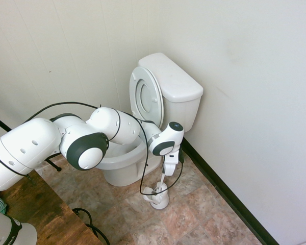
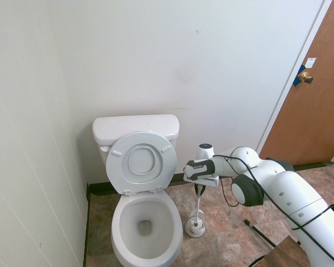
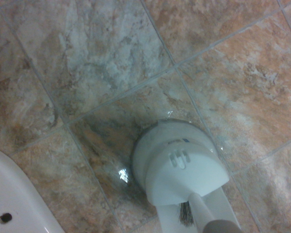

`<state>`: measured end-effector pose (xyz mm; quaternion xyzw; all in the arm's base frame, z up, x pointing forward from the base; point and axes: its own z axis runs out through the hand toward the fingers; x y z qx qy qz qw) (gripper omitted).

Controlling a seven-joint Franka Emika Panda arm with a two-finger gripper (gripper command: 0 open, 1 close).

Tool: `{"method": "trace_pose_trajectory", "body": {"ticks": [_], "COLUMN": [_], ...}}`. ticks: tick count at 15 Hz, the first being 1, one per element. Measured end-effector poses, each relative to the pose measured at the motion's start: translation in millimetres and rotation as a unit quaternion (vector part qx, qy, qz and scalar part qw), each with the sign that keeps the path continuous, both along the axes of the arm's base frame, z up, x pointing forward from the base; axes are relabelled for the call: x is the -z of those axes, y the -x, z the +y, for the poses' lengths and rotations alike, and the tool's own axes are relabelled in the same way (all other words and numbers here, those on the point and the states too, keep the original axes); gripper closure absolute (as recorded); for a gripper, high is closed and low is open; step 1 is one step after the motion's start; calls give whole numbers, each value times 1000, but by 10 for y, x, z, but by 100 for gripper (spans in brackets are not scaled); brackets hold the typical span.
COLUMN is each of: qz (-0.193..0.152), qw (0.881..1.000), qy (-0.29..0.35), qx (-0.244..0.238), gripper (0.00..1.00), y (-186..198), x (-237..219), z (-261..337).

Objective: Clean the toilet

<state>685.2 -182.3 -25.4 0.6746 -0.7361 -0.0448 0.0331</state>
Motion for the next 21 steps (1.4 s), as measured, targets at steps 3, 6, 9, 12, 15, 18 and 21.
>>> {"method": "trace_pose_trajectory", "body": {"ticks": [3,6,9,12,15,18,21], "qz": [-23,-38,-47,-62,-78,-90,-102], "qw": [1000,999,999,998,996,995,994], "qy": [11,20,23,26,23,21,21], "qx": [-7,-13,-11,-14,-28,-38,-42], "gripper": [100,100,100,100,100,100,100], "y": [150,354,631,910,1193,1457,1596], "x": [-32,-99,-148,-209,-230,-227,-319], "z": [-37,-78,-170,-200,-50,141,157]}}
